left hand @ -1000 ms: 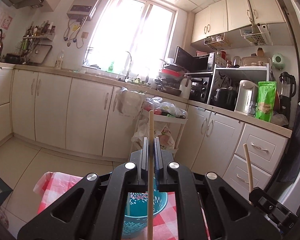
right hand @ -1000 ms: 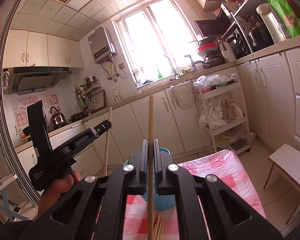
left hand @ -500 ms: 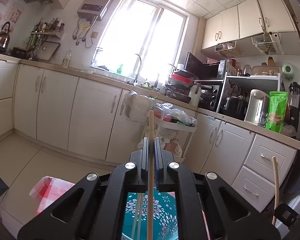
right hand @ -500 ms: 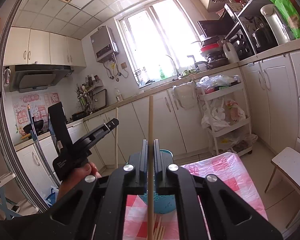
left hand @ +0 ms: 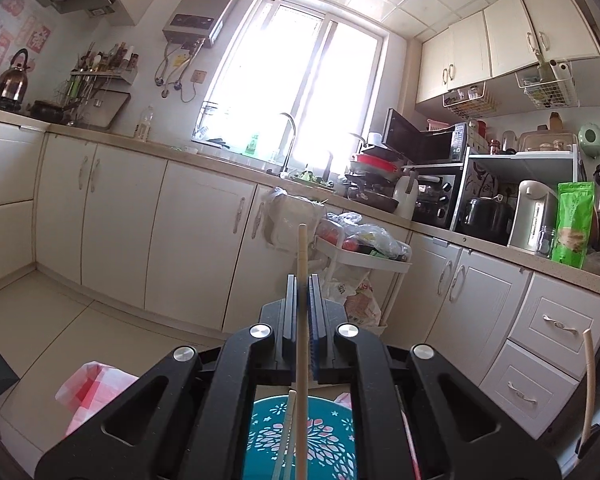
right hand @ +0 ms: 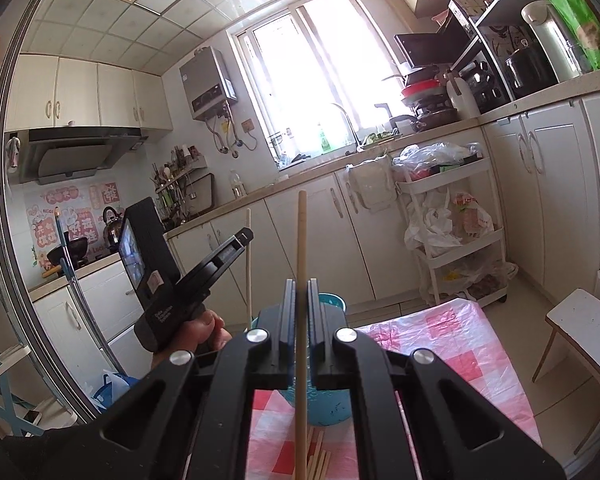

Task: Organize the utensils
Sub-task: 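Raise the left gripper's chopstick above the teal cup while the right gripper raises its chopstick, then lower the chopstick into the teal cup and open the left gripper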

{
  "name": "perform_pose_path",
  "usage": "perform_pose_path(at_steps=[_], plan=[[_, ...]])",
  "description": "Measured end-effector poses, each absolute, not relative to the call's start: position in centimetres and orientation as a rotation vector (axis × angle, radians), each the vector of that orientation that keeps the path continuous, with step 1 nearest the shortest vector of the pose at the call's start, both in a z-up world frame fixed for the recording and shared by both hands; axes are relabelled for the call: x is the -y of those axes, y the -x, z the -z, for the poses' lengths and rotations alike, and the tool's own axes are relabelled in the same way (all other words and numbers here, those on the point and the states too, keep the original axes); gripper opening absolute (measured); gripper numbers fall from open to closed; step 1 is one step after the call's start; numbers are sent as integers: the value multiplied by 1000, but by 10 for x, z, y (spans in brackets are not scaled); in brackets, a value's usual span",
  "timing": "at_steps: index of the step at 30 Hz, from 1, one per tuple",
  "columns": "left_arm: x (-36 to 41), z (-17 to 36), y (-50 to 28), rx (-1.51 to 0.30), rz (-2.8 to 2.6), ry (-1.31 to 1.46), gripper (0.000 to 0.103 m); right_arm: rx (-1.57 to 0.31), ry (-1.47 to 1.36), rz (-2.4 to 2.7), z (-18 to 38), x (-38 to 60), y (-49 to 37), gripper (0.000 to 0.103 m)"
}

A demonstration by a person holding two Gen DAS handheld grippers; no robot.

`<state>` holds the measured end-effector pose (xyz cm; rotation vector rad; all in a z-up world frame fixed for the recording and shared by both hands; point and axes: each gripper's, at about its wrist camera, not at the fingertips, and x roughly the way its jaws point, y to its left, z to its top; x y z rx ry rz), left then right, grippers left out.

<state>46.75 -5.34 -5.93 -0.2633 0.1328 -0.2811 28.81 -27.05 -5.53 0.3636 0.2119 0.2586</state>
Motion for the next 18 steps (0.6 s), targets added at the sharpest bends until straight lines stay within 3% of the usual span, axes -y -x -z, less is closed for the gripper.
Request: perform_pose_path(at_steps=[18], plan=[[42, 57, -472, -113, 297, 330, 5, -229, -360, -270, 58, 267, -291, 6]])
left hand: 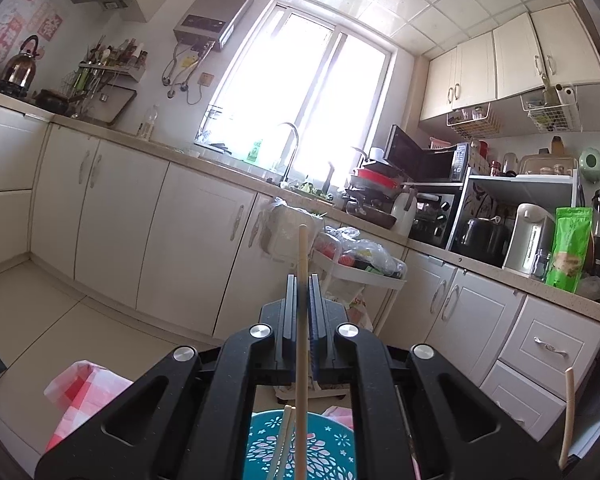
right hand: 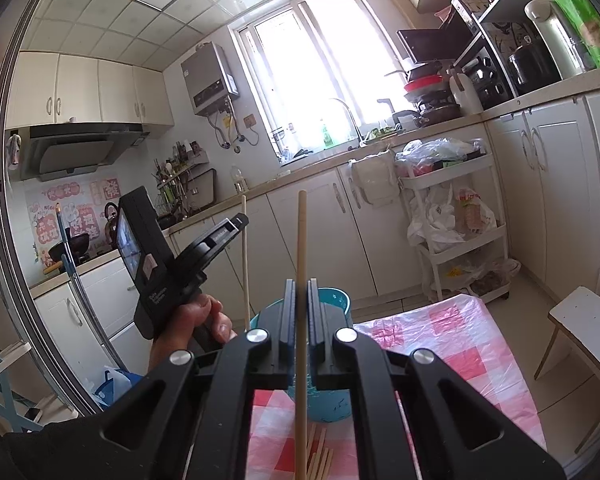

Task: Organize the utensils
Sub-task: 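Lower the chopstick into the teal cup and open the left gripper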

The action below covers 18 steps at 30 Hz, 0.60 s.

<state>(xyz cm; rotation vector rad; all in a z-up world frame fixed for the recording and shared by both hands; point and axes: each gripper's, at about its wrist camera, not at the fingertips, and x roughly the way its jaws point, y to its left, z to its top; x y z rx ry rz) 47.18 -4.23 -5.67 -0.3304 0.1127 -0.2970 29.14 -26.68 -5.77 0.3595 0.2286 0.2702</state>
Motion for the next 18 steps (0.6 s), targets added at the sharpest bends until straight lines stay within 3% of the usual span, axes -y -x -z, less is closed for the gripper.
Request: perform_pose_path(at_steps=[18], plan=[[48, 85, -452, -325, 305, 183, 6, -242, -439, -285, 52, 263, -316, 6]])
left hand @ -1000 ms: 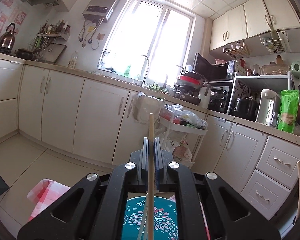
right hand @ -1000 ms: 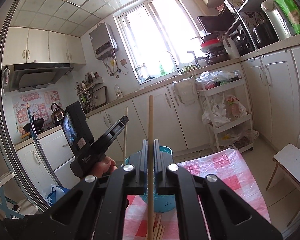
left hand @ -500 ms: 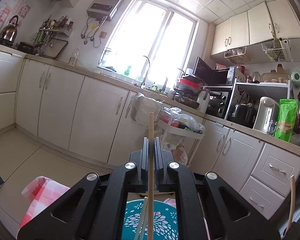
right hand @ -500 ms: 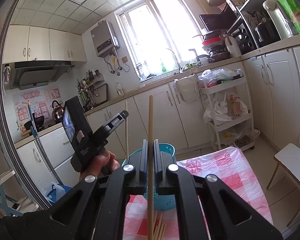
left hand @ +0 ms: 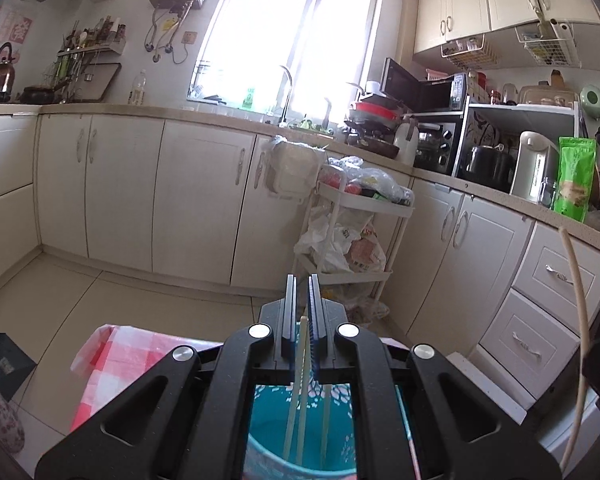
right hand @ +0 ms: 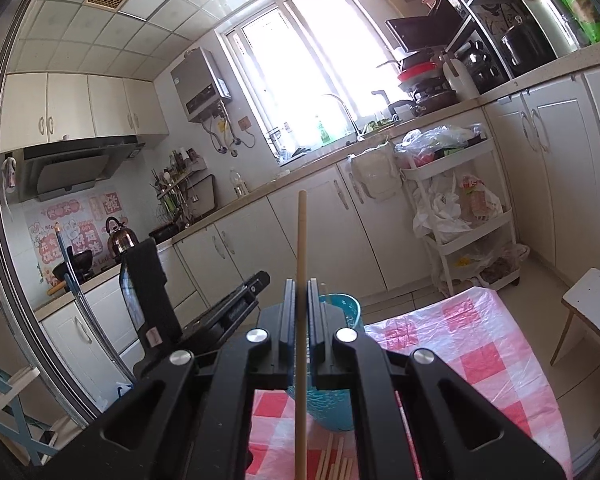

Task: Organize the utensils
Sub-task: 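Lower the chopstick into the teal cup and open the left gripper, then open the right gripper to drop its chopstick into the teal cup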

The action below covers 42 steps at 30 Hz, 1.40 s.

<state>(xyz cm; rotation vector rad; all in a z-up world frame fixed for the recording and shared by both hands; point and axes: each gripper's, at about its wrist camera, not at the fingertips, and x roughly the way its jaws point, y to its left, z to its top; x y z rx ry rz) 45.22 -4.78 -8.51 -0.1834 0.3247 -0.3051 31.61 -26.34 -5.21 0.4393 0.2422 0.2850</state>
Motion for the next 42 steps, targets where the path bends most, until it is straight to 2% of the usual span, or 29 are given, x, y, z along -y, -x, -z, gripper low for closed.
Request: perform_pose_path(at_steps=[2, 10, 17, 21, 22, 23, 24, 29, 34, 36, 42], plan=[[37, 83, -440, -349, 295, 201, 8, -231, -442, -302, 46, 259, -324, 6], [1, 81, -360, -374, 294, 278, 34, -219, -444, -320, 36, 238, -393, 6], [6, 83, -339, -375, 296, 147, 47, -247, -451, -263, 57, 223, -451, 6], [-6, 85, -338, -398, 281, 158, 50, -277, -429, -228, 71, 215, -461, 7], [-9, 85, -338, -401, 279, 169, 50, -286, -416, -229, 74, 213, -462, 9], [-12, 84, -337, -402, 276, 176, 50, -292, -409, -226, 76, 212, -462, 17], [-14, 83, -337, -400, 275, 178, 51, -295, -409, -224, 77, 212, -462, 22], [-20, 82, -338, -408, 269, 188, 54, -311, -396, -257, 69, 210, -438, 23], [-23, 90, -343, -495, 258, 179, 57, -376, -334, -264, 67, 219, -370, 28], [-25, 93, -335, -518, 250, 182, 59, -457, -332, -250, 80, 228, -342, 28], [-32, 113, -296, -588, 207, 187, 73, -794, -264, -253, 138, 220, -306, 27]])
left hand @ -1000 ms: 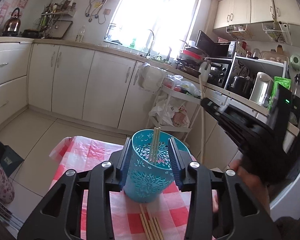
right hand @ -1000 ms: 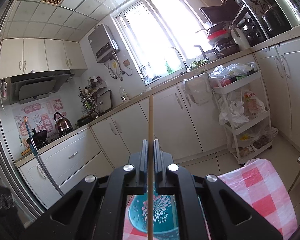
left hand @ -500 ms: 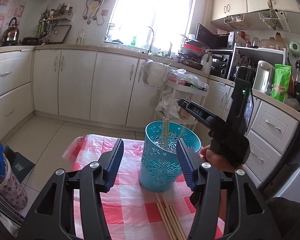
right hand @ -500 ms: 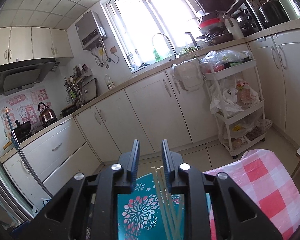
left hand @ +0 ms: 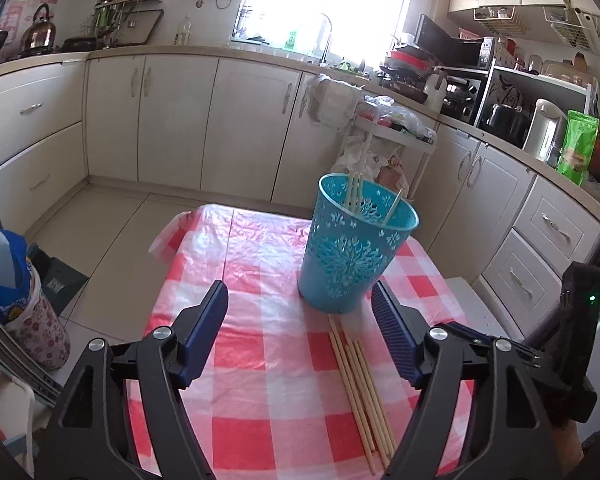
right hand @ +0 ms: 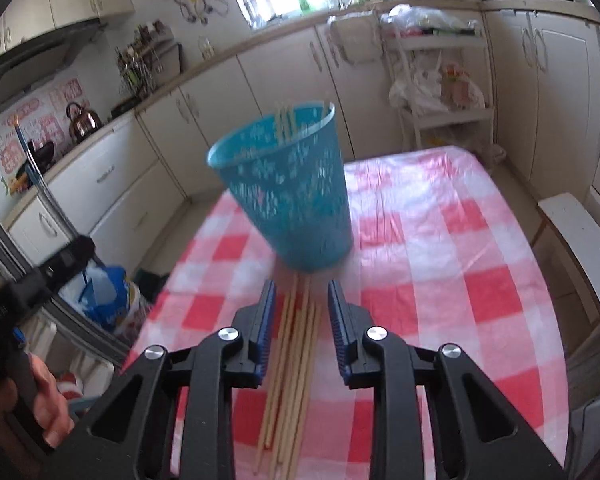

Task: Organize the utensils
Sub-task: 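Open the right gripper to drop its chopstick into the teal cup, then lower the left gripper to grasp a chopstick while the right gripper grasps another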

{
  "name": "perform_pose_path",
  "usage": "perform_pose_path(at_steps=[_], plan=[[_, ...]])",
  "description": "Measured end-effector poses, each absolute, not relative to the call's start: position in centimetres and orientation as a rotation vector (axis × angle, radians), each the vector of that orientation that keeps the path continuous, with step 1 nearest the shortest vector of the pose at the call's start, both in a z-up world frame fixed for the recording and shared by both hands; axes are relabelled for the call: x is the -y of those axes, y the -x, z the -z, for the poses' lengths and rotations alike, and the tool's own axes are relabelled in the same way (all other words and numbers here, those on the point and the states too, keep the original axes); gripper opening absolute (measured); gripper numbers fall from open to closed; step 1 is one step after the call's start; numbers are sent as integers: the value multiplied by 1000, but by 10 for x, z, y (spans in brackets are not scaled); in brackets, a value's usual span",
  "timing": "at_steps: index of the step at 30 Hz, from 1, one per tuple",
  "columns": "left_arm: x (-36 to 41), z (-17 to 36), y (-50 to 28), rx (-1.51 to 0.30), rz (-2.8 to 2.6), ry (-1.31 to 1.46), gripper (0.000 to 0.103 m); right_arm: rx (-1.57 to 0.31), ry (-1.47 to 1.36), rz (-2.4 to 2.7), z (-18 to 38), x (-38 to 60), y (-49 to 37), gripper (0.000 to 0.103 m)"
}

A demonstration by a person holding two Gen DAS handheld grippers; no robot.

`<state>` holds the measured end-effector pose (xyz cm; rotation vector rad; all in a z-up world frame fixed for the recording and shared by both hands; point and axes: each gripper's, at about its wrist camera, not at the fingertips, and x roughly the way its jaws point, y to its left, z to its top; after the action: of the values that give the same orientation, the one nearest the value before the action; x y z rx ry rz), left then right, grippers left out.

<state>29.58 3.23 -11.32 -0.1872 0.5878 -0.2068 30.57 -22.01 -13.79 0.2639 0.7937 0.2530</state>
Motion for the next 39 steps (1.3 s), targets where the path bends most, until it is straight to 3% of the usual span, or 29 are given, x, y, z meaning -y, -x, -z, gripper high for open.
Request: perform_pose_path(at_steps=[8, 14, 27, 39], plan=[[-25, 153, -277, -724, 203, 144, 75, -973, -109, -245, 191, 191, -318, 15], [-24, 165, -287, -767, 193, 135, 75, -1016, -84, -266, 219, 183, -327, 12], [21, 197, -336, -846, 207, 57, 75, -1012, 55, -212, 220, 193, -328, 8], [56, 237, -376, -969, 153, -53, 74, -1039, -90, -261, 221, 220, -330, 8]])
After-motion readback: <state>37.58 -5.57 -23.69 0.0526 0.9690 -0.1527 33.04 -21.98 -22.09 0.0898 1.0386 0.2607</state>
